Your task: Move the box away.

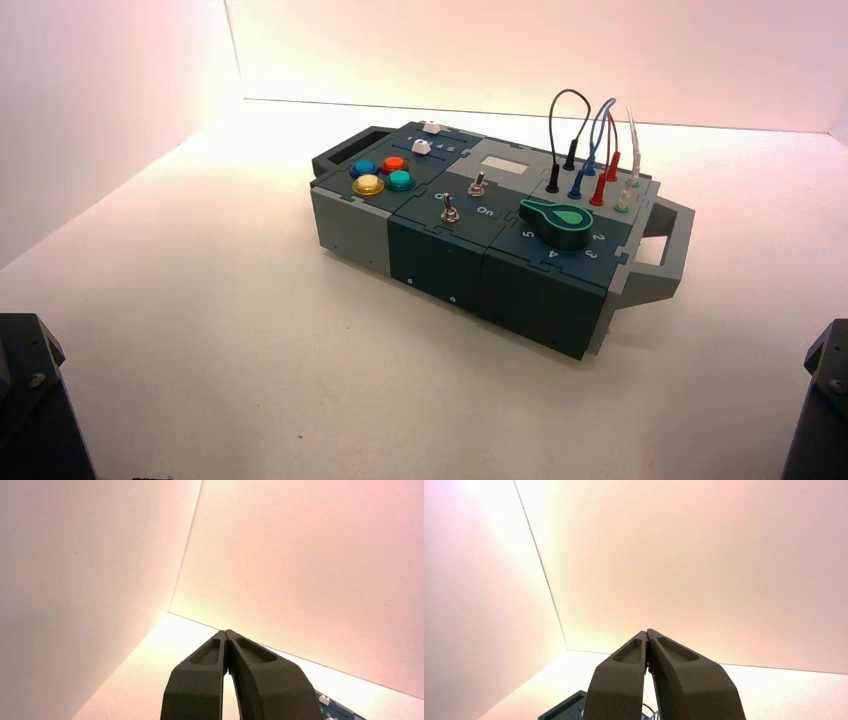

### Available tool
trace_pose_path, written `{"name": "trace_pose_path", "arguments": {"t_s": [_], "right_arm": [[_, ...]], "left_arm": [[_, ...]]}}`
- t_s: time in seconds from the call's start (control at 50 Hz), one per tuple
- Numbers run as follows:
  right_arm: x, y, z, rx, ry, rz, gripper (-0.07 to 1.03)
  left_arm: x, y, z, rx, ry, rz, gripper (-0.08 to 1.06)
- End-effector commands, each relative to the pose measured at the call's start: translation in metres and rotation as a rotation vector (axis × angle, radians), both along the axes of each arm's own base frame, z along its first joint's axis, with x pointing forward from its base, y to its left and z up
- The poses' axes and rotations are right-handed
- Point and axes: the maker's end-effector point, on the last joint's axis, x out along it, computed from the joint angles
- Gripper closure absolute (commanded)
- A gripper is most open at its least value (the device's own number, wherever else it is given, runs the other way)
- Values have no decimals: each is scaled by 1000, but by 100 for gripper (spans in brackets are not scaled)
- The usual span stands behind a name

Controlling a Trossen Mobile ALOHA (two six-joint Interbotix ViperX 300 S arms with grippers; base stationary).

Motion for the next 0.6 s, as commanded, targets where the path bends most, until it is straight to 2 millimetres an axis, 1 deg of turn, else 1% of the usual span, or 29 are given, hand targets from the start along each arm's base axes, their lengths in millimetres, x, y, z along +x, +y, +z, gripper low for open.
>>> {"name": "trace_pose_path", "arguments": {"t_s": [0.02,0.18,0.36,0.46,0.6], "right_arm": [[-4,44,-139,265,557,249,99],[-4,44,-139,265,555,249,99],[-2,43,-136,260,536,245,99],[1,39,-125,270,482,226,99],[4,32,-98,287,377,193,99]], "left_arm": [[-1,-15,-72,-463,237,-41,100],[-1,-15,-72,-367,236,-47,100],[0,-14,-69,-349,218,-50,101],[0,-14,-66,-300,201,-57,100],[0,-16,-59,-262,178,-73,100]]}}
